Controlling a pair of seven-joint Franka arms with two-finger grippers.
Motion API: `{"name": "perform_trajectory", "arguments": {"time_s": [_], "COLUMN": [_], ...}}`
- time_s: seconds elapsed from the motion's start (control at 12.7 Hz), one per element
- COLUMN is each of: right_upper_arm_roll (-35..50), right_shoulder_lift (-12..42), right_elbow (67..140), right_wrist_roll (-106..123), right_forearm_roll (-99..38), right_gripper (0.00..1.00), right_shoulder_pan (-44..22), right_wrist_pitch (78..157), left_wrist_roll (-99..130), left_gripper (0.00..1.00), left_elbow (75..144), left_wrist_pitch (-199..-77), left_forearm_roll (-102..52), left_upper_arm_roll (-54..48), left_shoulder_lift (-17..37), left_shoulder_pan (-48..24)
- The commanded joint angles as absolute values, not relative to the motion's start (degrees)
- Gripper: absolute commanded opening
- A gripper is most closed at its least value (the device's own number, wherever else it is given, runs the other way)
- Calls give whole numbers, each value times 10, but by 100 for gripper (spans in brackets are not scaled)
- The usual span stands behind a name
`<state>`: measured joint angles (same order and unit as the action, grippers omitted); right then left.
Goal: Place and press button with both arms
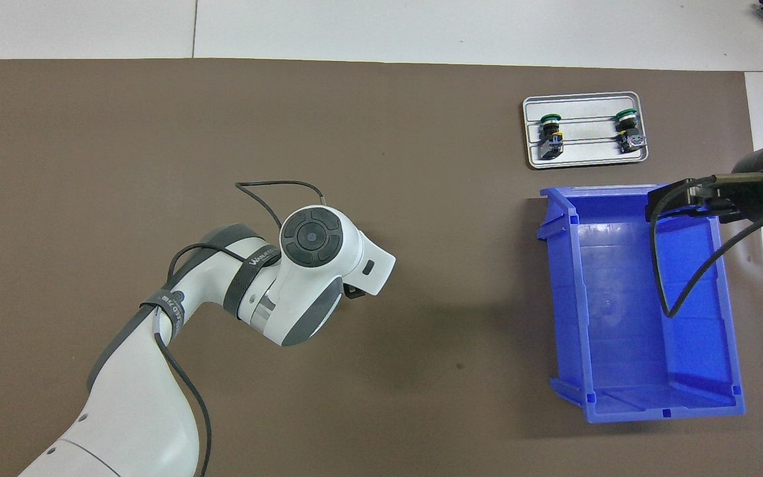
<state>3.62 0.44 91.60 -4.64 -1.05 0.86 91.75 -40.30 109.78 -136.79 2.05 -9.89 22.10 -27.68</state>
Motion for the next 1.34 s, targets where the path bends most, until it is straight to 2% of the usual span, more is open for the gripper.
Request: {"name": "perform_trajectory", "arguments": {"time_s": [0.0,0.47,0.55,0.63,0.79,0.94,1.26], "right_upper_arm_roll": [38,38,38,38,38,38,38], "right_shoulder_lift": [-3,-4,-3,-3,-4,-3,-3], "right_elbow": [924,924,924,924,924,924,924], "right_wrist_roll": [-35,-35,-35,-35,-35,-35,-35], "right_forearm_roll": [-18,-18,-18,-18,-18,-18,-18], "right_gripper": [100,100,100,100,100,100,100], "right_shoulder_pan": [11,11,11,11,11,11,11], "right_wrist_pitch": [913,913,913,913,913,912,913], "left_wrist_roll": [-388,-392,-392,-392,-392,-391,-388], "left_gripper": [100,99,93,79,64,35,23], "left_elbow": [1109,1147,1147,1147,1146,1143,1135], "left_wrist_pitch": [-1391,-1452,-1453,-1453,-1448,-1447,-1447], "left_forearm_roll": [35,36,36,36,36,42,65], "left_upper_arm_roll": [-88,-88,-88,-87,-86,-83,-77], "left_shoulder_lift": [226,226,226,226,226,226,226], "left_shoulder_pan": [-290,-287,-287,-287,-287,-283,-281]}}
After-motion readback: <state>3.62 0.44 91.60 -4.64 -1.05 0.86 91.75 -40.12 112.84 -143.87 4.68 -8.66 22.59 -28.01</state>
